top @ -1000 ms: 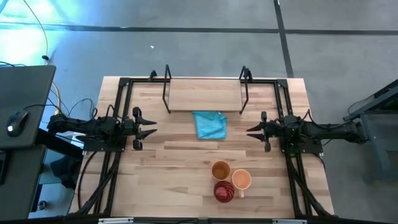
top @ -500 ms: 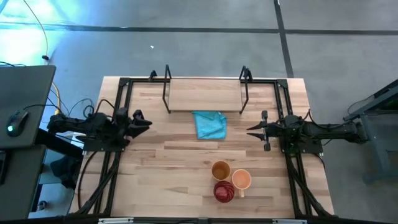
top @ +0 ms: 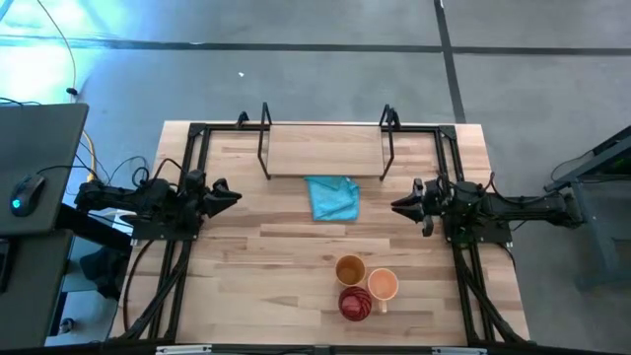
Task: Stack small to large cups/mugs on shelf
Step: Put the yellow cup on the shelf
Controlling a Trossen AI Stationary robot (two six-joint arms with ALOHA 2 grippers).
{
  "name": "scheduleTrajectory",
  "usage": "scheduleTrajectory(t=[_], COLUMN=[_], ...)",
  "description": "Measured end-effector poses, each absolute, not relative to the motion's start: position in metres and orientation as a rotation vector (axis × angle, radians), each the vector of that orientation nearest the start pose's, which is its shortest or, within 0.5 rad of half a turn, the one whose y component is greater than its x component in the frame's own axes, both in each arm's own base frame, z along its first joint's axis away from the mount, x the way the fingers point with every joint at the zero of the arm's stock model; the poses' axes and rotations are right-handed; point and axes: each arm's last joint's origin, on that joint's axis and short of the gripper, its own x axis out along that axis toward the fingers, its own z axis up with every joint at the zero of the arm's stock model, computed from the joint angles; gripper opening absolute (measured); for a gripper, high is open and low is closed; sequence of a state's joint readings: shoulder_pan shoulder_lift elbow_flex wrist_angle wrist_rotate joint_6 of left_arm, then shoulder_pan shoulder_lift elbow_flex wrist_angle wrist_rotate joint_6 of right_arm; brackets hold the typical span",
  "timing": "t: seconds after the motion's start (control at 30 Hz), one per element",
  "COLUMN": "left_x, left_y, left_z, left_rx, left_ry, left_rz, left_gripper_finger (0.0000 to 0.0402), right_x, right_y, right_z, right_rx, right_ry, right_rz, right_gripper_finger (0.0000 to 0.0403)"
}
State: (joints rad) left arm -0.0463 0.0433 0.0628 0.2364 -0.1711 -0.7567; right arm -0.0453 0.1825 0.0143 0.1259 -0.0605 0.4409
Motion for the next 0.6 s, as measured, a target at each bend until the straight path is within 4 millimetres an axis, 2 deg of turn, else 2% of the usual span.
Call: scheduleTrajectory(t=[0.2,0.33,0.5,0.6], left_x=[0.0929,0.0929,0.0938,0.0971], left_y=[0.0034,0.0035,-0.002,-0.0038], left_z=[0.2036,0.2035,0.2038,0.2017], left_rx=[-0.747,-0.751,-0.816,-0.88], left_ry=[-0.319,-0.32,-0.252,-0.198], left_rz=[0.122,0.127,-0.066,-0.119], left_gripper_finger=[0.0131,0.0131,0.0131,0.0131], right_x=[0.1085,0.1086,0.1086,0.1086], right_y=[-0.0032,-0.0032,-0.0032,-0.0032], right_z=[0.1663,0.1672,0.167,0.167], right_rx=[0.658,0.78,1.023,1.04], right_ry=[0.037,0.029,0.032,0.032], right_rz=[0.003,0.005,0.001,-0.001], right_gripper_finger=[0.0071,0.0071,0.0071,0.0071])
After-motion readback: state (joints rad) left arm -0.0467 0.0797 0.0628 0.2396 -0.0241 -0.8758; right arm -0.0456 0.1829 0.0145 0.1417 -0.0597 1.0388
